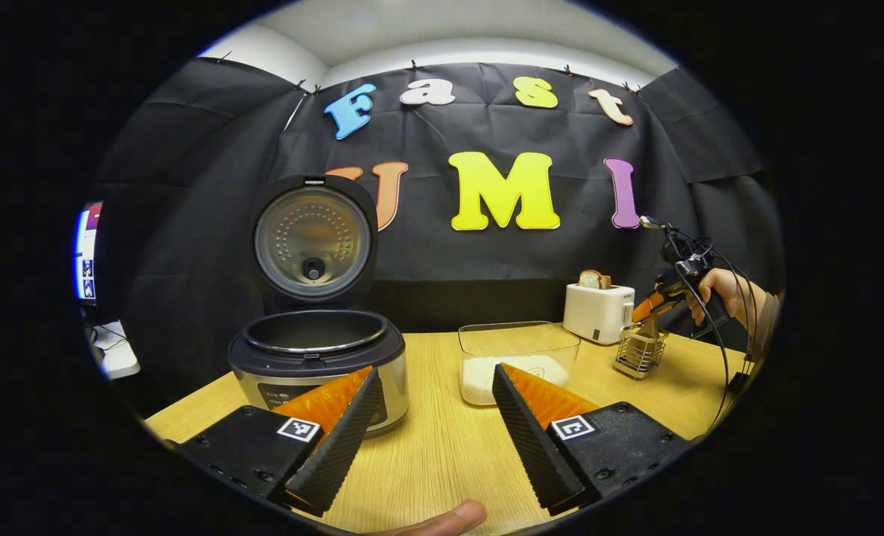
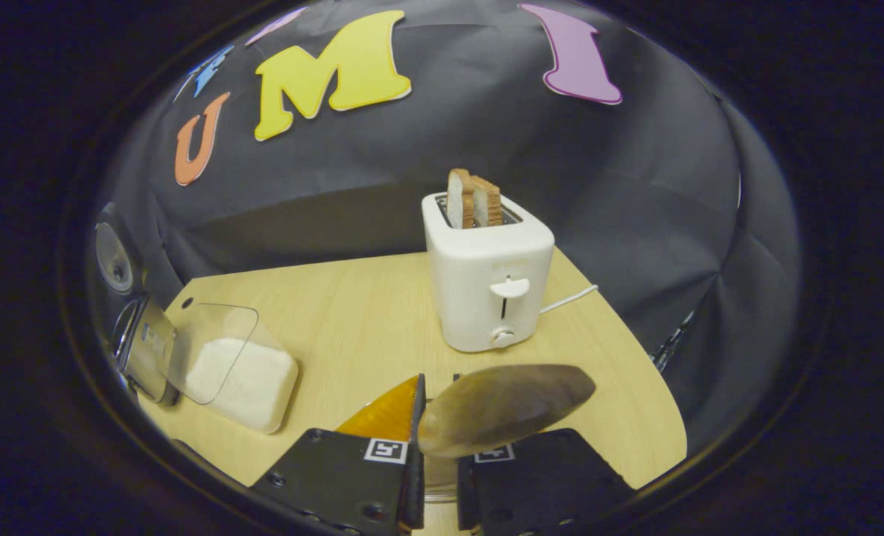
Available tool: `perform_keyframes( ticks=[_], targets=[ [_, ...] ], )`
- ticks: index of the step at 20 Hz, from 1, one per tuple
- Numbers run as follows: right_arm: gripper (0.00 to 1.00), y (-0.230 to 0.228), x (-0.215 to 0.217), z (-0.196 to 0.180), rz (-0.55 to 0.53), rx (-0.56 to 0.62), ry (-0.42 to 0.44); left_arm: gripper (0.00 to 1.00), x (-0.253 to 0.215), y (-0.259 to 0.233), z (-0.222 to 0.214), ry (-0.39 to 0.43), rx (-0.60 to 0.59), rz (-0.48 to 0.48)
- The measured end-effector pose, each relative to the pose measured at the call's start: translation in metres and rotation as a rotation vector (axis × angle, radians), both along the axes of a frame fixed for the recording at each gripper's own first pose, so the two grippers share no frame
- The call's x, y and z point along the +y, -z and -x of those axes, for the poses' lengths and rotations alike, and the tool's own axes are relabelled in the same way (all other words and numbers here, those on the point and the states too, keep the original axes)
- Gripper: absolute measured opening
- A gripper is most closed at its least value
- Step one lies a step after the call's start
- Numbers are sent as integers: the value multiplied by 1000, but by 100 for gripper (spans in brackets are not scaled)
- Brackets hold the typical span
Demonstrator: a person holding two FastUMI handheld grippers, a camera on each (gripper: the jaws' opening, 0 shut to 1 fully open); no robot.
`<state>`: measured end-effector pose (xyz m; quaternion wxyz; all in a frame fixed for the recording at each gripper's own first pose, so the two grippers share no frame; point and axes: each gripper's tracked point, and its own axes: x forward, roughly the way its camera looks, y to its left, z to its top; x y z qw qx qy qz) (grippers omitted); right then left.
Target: Close the left gripper, press the button to open the rice cooker; take a wooden spoon from the chopstick holder with the right hand, scoop a spoonful of rice and pour it into the rice cooker, then put the wooden spoon back into the chopstick holder.
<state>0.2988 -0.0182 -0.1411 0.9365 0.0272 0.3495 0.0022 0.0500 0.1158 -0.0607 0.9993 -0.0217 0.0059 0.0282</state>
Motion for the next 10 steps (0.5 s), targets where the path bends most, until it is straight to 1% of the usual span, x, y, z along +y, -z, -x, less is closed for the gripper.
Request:
perform_keyframes(
  ticks=[2,4,5,7,10],
  targets=[
    [20,-2,0,0,-3,-2,-1,96,0,2,-1,-1,5,7],
    [20,2,0,2,16,4,-7,96,2,4,-1,-3,9,6],
    [17,0,-1,3,19,7,-2,96,2,5,-1,-4,11,6],
    [17,-1,0,4,12,8,7,97,3,4,-1,-4,9,8],
    [14,-4,6,4,6,4,-4,96,5,4,2,-4,4,6]
  ],
)
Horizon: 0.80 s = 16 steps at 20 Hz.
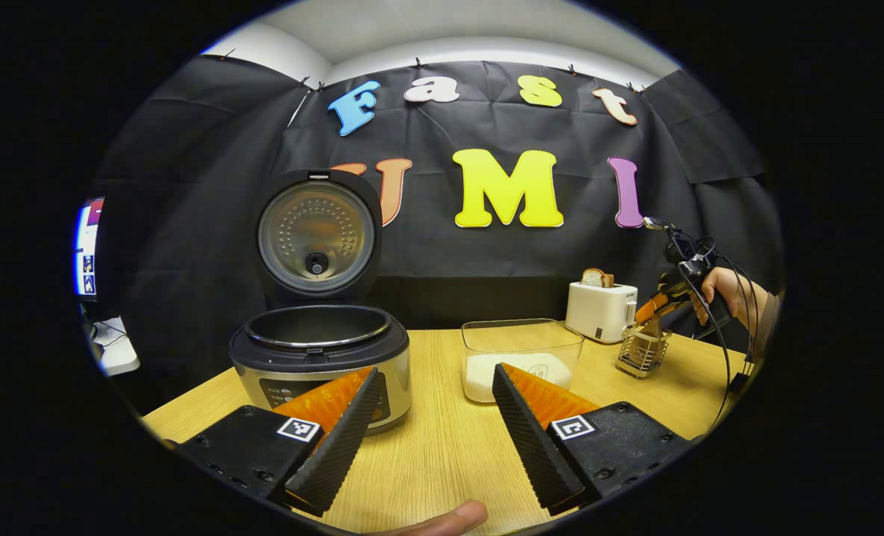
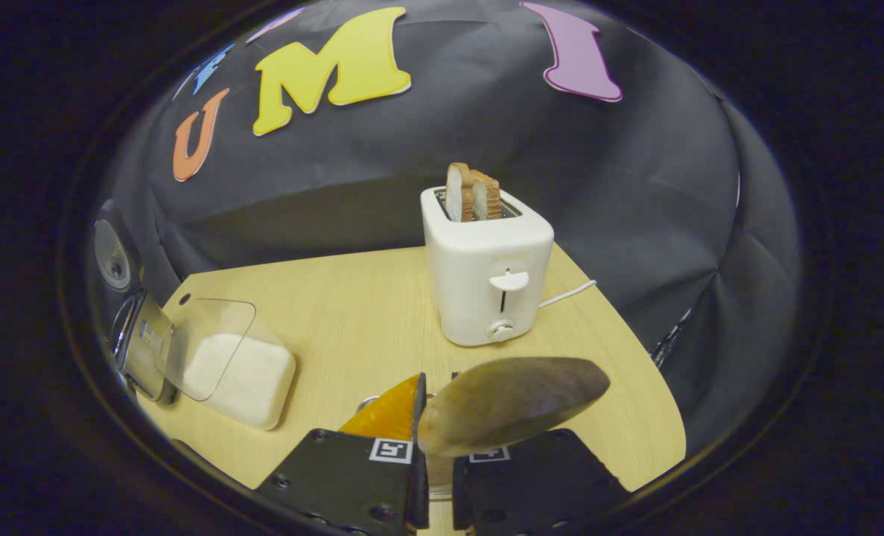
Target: Close the left gripper, press the button to open the rice cooker; take a wooden spoon from the chopstick holder with the right hand, scoop a spoonful of rice and pour it into the rice cooker, then put the wooden spoon back into the chopstick holder.
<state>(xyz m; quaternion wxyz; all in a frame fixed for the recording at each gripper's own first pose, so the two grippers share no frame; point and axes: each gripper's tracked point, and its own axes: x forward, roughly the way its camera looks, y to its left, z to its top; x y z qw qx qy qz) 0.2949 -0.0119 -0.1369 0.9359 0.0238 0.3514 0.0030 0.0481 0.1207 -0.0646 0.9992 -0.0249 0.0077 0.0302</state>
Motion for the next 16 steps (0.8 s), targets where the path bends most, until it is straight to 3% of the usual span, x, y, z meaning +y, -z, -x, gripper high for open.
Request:
perform_keyframes(
  ticks=[9,12,16],
  targets=[
    [14,-60,15,-1,95,-136,16,97,12,6,7,18,-7,37],
    [14,-94,39,0,148,-199,-4,100,21,11,10,22,-5,52],
    [12,-130,95,-2,174,-268,-61,97,36,9,14,14,-13,50]
  ],
)
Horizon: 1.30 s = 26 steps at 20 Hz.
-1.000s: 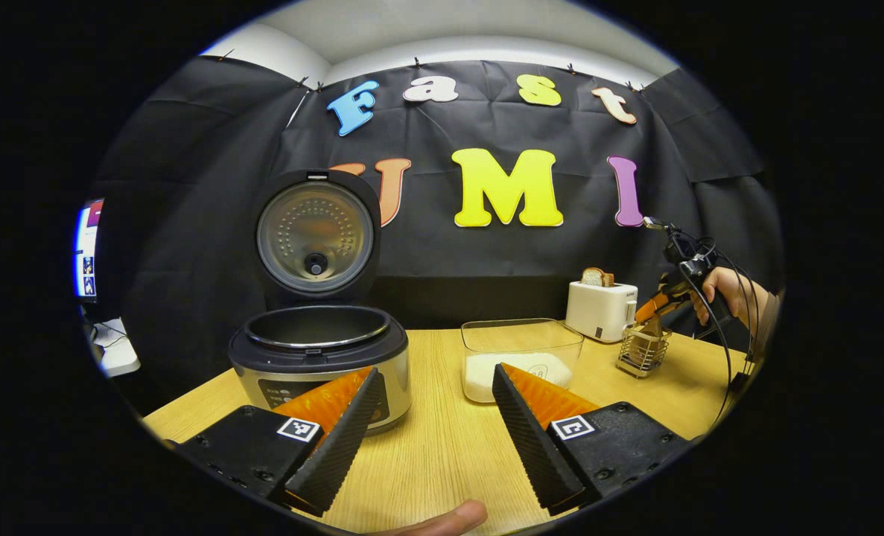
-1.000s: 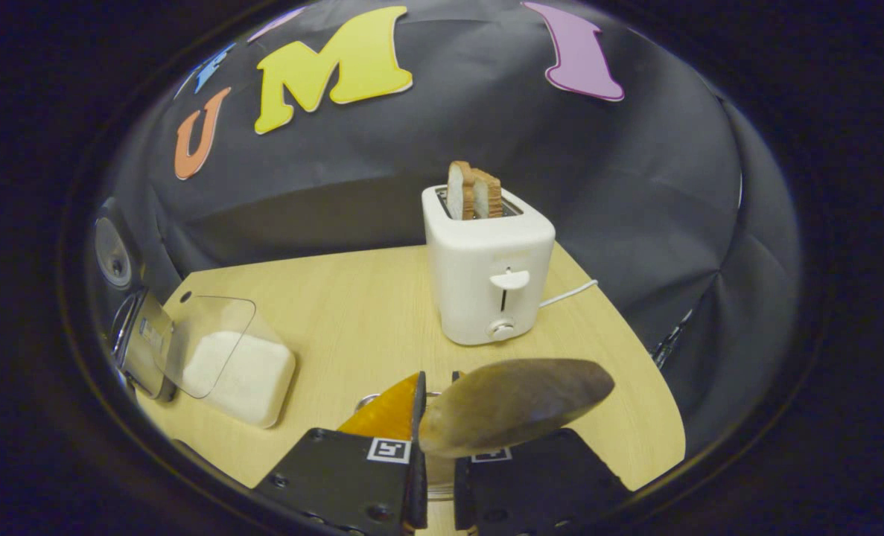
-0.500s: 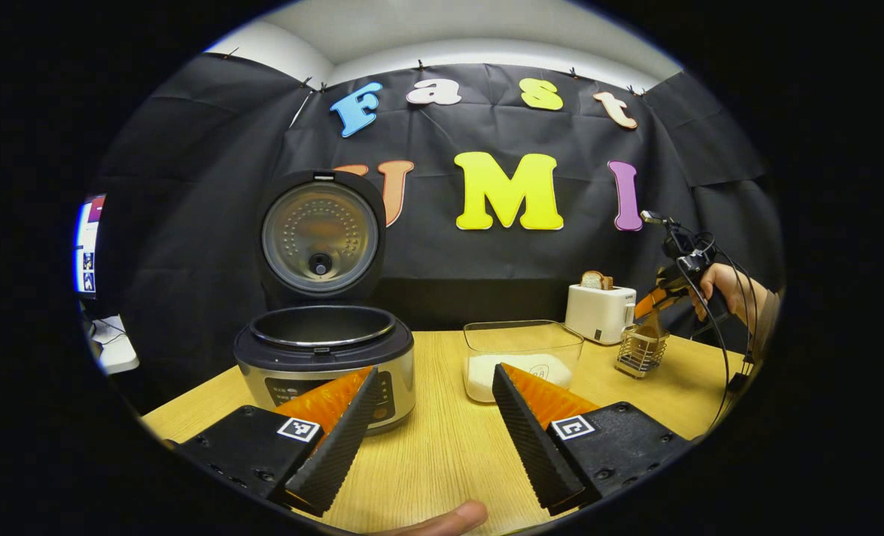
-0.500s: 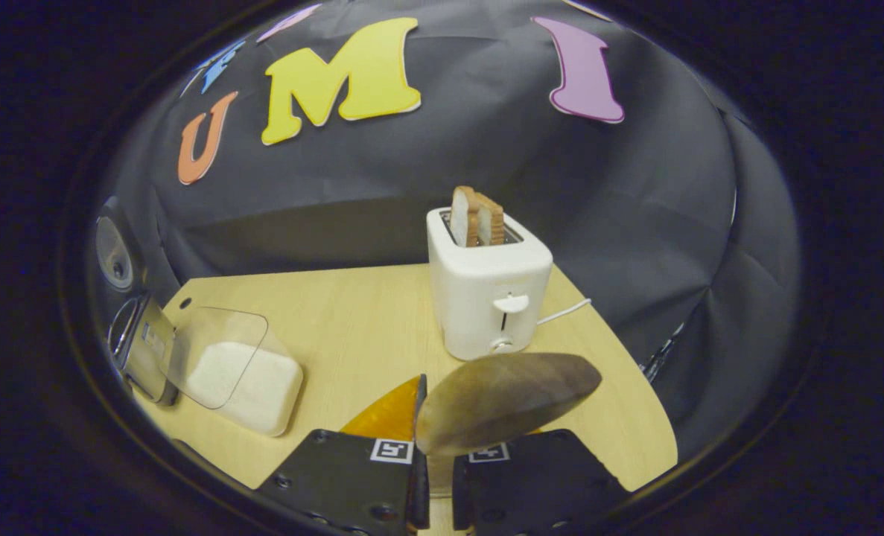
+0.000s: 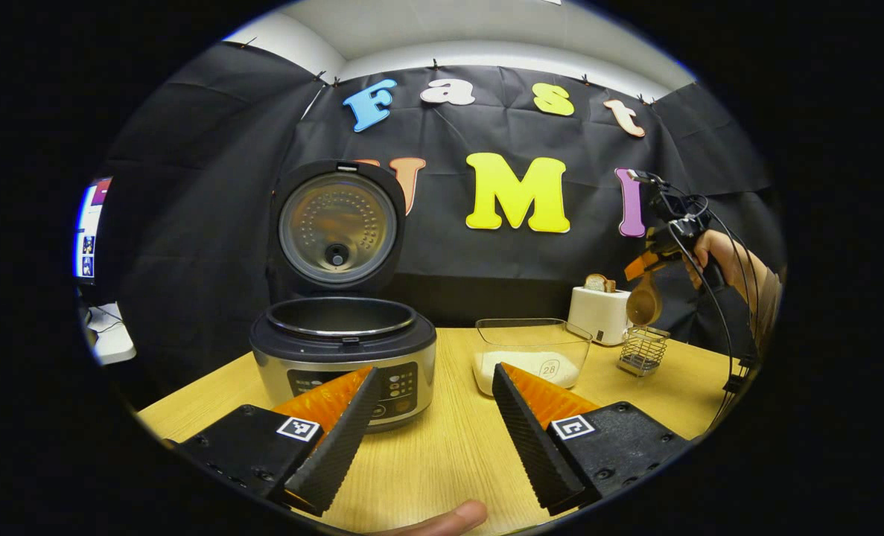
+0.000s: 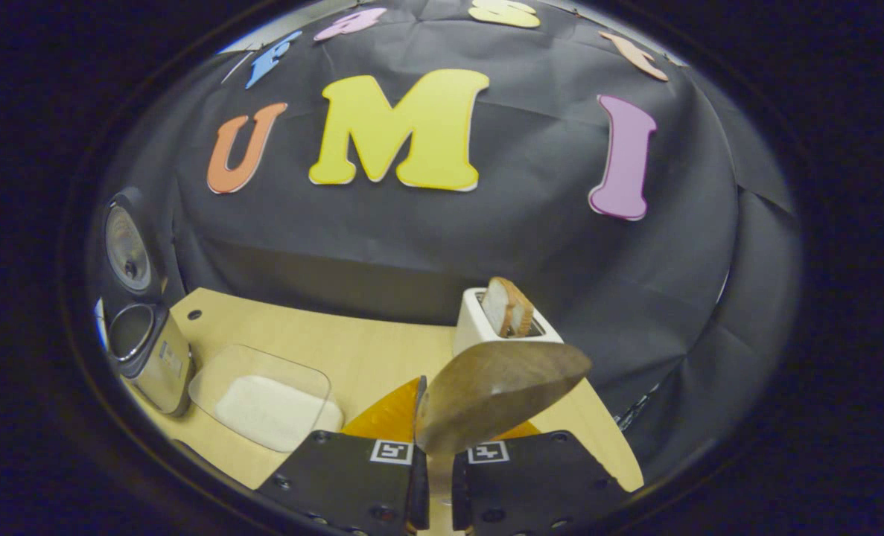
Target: Close the left gripper, press the button to open the rice cooker; take a wooden spoon from the chopstick holder with the right hand, scoop a spoonful of rice and pour it into the rice cooker, then put the wooden spoon back into the chopstick holder.
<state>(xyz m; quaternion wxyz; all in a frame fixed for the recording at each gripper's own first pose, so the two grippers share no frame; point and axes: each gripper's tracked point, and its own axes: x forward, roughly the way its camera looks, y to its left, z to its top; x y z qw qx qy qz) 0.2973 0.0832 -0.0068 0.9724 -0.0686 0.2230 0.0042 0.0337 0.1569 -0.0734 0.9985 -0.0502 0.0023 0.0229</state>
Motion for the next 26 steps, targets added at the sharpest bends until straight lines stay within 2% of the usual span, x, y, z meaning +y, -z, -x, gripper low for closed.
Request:
perform_keyframes(
  ticks=[4,9,12,16,22,24,26],
  targets=[
    [12,-6,69,-10,-15,-23,-75,97,18,-4,5,-28,-13,17],
    [12,29,153,-34,-85,19,-132,97,33,4,10,-49,1,40],
    [12,61,171,-52,-30,24,-80,97,39,7,9,-56,-3,9],
    [12,101,172,-61,78,24,20,97,44,9,8,-59,-14,-47],
    [12,99,162,-64,281,-105,129,96,44,15,4,-34,-35,-33],
    [14,107,160,-65,279,-105,156,97,46,14,7,-34,-45,-26],
    [12,116,161,-67,265,-104,189,96,48,14,8,-31,-54,-14]
  ],
)
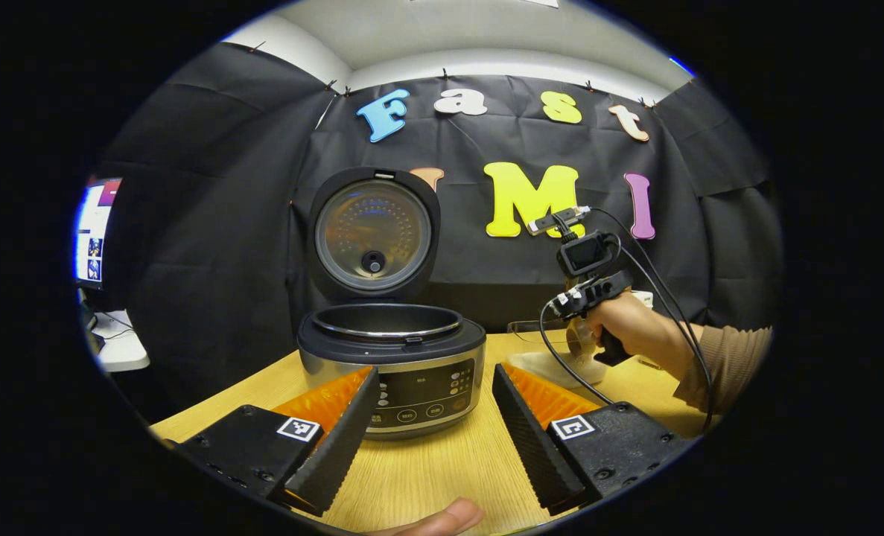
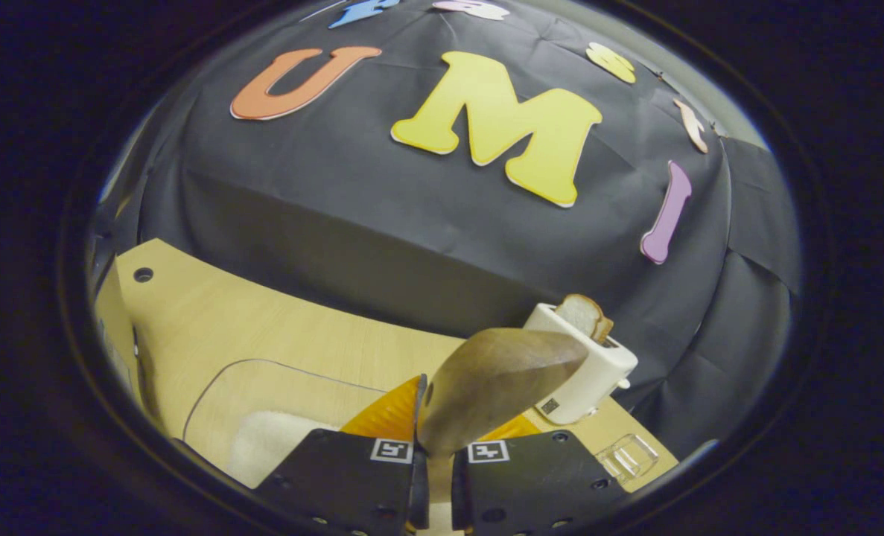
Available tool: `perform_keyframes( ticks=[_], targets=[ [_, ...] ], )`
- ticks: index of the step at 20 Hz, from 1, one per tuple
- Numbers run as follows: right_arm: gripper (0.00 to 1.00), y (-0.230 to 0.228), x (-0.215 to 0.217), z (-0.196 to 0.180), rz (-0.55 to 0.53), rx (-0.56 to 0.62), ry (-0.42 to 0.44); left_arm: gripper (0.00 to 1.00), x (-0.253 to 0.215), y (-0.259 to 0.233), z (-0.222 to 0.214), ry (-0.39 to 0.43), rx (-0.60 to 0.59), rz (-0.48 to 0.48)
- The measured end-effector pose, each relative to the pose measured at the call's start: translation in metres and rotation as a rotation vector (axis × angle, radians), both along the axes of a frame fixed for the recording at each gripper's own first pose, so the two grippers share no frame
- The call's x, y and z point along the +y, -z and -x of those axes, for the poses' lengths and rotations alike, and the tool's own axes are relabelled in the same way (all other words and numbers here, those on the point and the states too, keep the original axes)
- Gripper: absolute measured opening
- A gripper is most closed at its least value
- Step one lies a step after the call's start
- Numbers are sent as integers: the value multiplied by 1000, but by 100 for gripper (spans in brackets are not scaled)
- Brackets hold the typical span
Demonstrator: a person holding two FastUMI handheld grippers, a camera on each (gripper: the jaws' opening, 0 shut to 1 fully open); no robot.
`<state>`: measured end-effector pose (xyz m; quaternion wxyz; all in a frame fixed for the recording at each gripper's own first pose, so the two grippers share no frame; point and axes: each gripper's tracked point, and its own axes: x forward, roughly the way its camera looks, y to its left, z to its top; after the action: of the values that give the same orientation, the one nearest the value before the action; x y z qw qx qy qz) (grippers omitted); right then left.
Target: Close the left gripper, press the button to open the rice cooker; take a wooden spoon from the chopstick holder with the right hand, scoop a spoonful of rice and pour it into the rice cooker, then put the wooden spoon back into the chopstick holder.
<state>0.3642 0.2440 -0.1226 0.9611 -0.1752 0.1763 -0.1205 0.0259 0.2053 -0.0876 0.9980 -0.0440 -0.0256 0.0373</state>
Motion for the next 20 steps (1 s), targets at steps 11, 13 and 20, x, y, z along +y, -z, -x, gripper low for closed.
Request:
perform_keyframes(
  ticks=[11,13,20],
  targets=[
    [12,25,36,4,-204,20,-12,96,0,6,2,27,-13,31],
    [12,26,41,3,-368,25,-32,96,0,9,0,28,-8,36],
    [12,28,40,1,-735,55,-69,97,-1,12,-2,27,1,37]
  ],
)
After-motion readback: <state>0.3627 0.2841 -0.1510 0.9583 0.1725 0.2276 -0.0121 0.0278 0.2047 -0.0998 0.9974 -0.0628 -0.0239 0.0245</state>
